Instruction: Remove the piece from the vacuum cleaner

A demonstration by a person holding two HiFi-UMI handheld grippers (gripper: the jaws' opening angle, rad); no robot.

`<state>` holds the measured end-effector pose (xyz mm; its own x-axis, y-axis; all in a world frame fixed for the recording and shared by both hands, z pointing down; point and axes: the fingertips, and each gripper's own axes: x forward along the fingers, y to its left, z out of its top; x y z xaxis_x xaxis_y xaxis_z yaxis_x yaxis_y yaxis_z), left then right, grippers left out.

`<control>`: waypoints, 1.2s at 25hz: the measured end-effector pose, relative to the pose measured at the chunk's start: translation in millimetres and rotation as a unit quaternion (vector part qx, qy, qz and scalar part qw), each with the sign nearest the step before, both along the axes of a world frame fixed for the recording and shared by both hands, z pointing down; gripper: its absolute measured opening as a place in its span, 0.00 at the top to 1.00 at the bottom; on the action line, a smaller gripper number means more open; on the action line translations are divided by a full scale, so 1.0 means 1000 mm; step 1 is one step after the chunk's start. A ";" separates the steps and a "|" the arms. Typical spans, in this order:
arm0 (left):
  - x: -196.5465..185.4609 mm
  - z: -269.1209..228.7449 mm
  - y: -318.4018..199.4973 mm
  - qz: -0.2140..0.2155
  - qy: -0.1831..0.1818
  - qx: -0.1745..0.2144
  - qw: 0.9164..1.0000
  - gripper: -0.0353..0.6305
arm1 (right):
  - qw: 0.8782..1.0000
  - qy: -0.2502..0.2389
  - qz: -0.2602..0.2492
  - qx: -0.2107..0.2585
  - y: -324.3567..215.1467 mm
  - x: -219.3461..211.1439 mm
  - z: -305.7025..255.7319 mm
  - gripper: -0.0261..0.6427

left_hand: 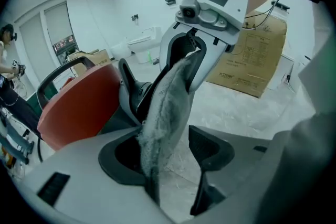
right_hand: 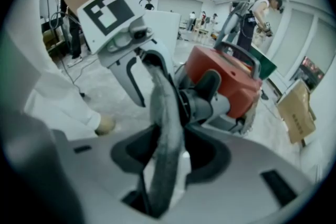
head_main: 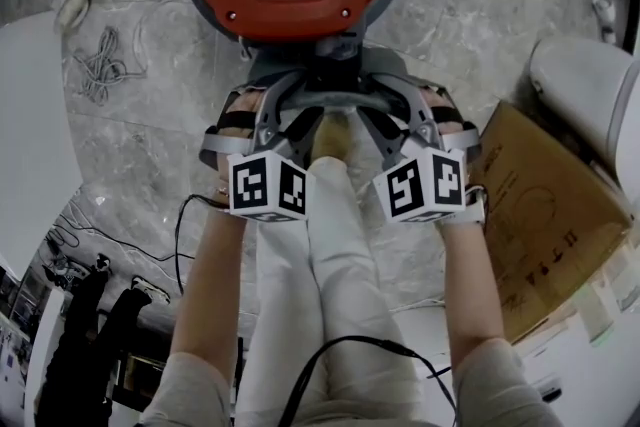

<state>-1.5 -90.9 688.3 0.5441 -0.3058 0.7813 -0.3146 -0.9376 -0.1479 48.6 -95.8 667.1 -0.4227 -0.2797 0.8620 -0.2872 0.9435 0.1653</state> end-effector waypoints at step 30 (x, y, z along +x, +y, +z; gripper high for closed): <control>-0.009 -0.022 -0.001 -0.067 0.000 -0.062 0.996 0.88 | 0.987 -0.105 0.100 -0.068 0.007 0.009 0.003 0.91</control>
<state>-10.2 -92.0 666.1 0.5053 -0.2771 0.8172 -0.4385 -0.8981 -0.0334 57.3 -88.6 669.8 -0.5443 -0.2633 0.7965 -0.4852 0.8733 -0.0429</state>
